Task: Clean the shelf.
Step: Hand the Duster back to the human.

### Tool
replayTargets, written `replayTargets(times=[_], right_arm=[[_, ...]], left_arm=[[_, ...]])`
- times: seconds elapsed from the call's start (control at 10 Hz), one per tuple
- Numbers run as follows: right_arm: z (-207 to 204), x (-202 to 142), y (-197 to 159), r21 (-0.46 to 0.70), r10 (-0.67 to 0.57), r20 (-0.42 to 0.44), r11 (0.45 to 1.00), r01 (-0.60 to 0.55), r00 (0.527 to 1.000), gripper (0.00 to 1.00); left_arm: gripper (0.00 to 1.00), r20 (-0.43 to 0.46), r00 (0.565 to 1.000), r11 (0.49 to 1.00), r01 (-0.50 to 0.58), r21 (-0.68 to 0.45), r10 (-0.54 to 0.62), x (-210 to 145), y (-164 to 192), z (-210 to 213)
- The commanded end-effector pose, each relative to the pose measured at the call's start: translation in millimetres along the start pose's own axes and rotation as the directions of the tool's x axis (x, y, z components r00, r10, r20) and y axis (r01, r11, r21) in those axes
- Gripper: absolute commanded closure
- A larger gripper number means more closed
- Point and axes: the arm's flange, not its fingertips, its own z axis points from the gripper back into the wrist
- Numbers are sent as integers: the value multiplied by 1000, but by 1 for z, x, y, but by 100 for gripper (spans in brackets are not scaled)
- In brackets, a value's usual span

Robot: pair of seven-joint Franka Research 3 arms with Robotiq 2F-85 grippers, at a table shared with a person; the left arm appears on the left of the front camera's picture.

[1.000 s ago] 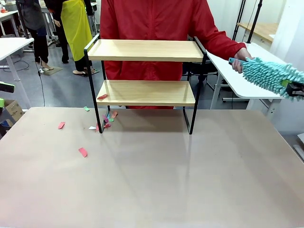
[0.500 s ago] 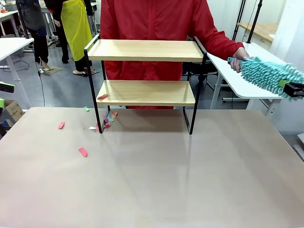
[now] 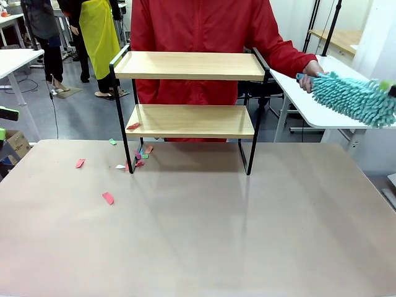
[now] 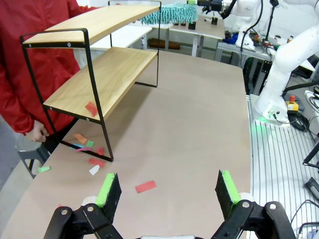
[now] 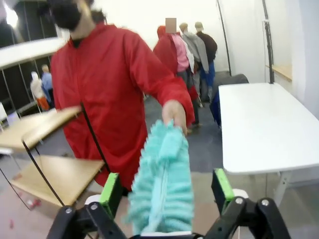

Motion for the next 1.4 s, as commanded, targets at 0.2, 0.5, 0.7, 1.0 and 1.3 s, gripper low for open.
replayTargets(times=[0.2,0.5,0.7,1.0,1.3], right_arm=[[38,93,-41,17,-262,217,964,264,940,0],[48,115,-91,65,-458,234,888,456,858,0],[57,114,-80,36,-408,264,910,413,874,0],[57,114,-80,36,-408,264,910,413,874,0],[57,114,-80,36,-408,264,910,413,874,0]], left_arm=[[0,14,1000,1000,1,-2,-1,3,0,1],[0,14,1000,1000,1,-2,-1,3,0,1],[0,14,1000,1000,1,-2,-1,3,0,1],[0,14,1000,1000,1,-2,-1,3,0,1],[0,14,1000,1000,1,-2,-1,3,0,1]])
